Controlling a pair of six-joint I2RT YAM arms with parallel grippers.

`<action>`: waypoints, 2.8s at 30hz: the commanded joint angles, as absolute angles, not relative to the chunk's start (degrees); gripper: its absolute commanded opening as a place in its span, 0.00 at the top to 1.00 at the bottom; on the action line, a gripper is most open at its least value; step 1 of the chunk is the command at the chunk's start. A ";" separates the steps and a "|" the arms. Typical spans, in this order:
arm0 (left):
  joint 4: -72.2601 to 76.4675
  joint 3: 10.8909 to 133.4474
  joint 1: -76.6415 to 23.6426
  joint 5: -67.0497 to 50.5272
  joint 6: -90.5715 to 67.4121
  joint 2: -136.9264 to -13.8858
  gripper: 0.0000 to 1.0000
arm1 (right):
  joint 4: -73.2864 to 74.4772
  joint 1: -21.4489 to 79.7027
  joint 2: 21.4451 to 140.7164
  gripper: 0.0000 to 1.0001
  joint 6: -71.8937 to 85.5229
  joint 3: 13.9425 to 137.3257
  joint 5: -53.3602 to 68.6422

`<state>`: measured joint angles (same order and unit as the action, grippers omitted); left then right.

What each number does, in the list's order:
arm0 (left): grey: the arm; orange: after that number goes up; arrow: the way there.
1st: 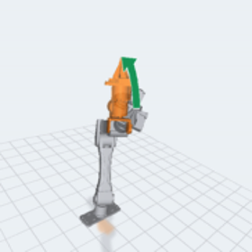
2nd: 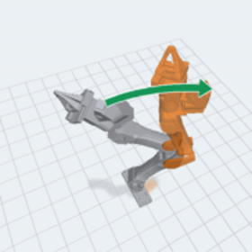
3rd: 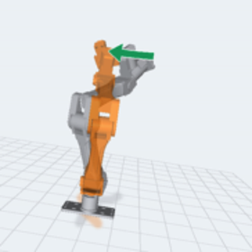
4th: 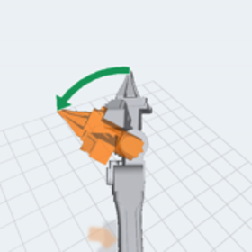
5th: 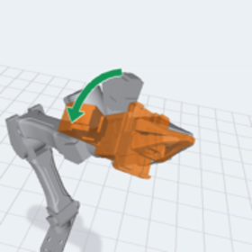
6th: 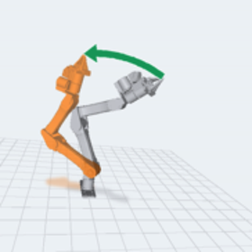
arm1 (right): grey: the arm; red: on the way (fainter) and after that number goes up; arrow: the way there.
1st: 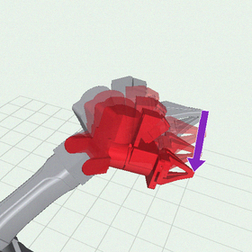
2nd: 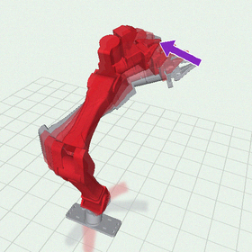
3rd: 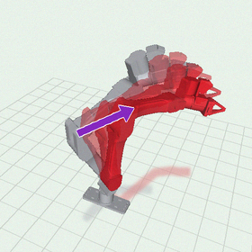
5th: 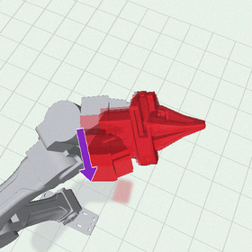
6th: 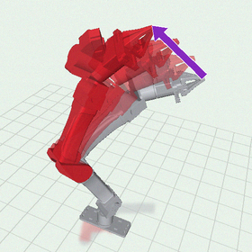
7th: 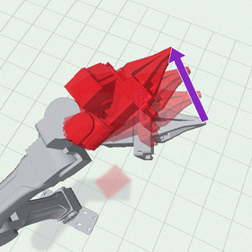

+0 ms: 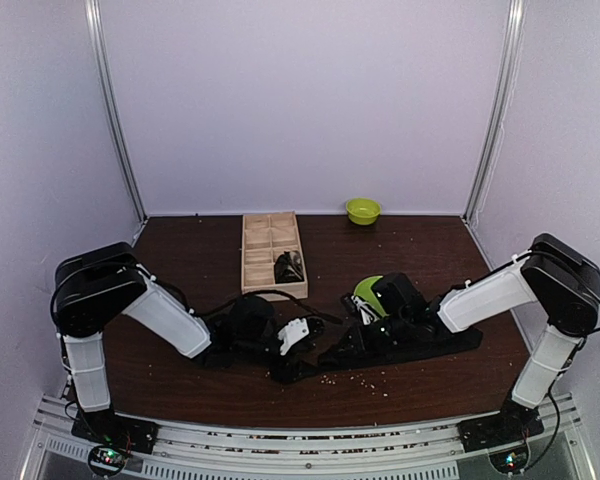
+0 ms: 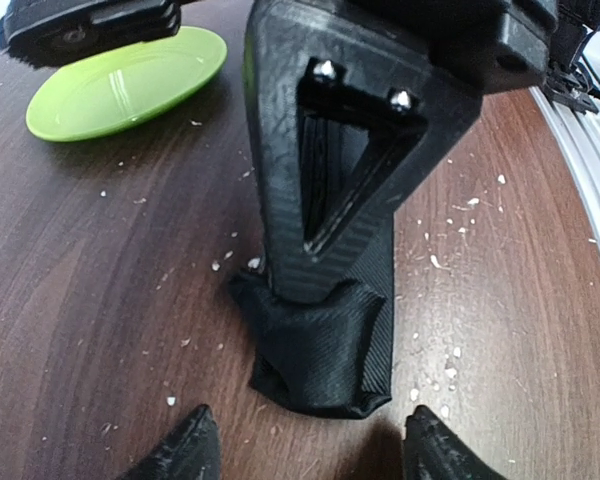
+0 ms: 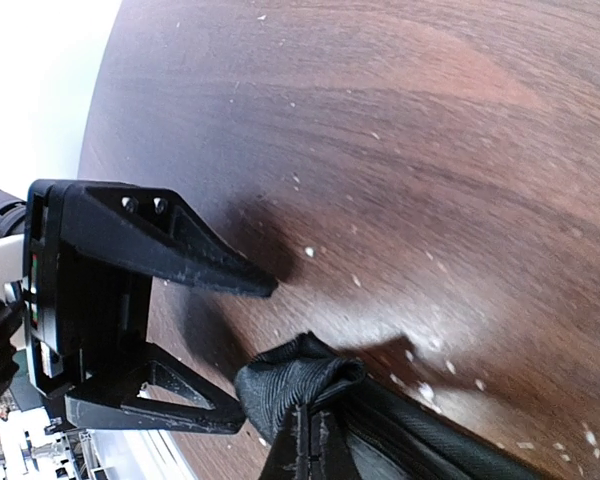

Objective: Roll the ties
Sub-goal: Adjust the tie at the center of the board, then pick up the tie from the center of the board.

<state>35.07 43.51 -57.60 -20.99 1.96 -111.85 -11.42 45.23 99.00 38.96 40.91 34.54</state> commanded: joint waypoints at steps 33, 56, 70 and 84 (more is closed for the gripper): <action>36.47 46.88 -59.55 -20.11 2.49 -115.43 0.40 | -3.43 47.97 98.41 1.00 42.99 40.08 29.12; 47.23 45.56 -59.46 -19.58 -1.05 -118.65 0.38 | -3.75 46.05 101.34 1.00 37.21 38.59 26.10; 49.81 49.32 -60.00 -18.64 -4.31 -124.35 0.50 | -5.53 46.06 101.75 1.00 38.17 38.07 26.72; 13.23 55.30 -60.21 -12.66 6.32 -115.17 0.70 | -11.10 43.57 90.69 0.73 43.48 35.65 32.62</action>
<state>27.05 53.80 -60.42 -15.33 2.87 -116.36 -8.93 44.53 94.74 40.27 37.39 30.22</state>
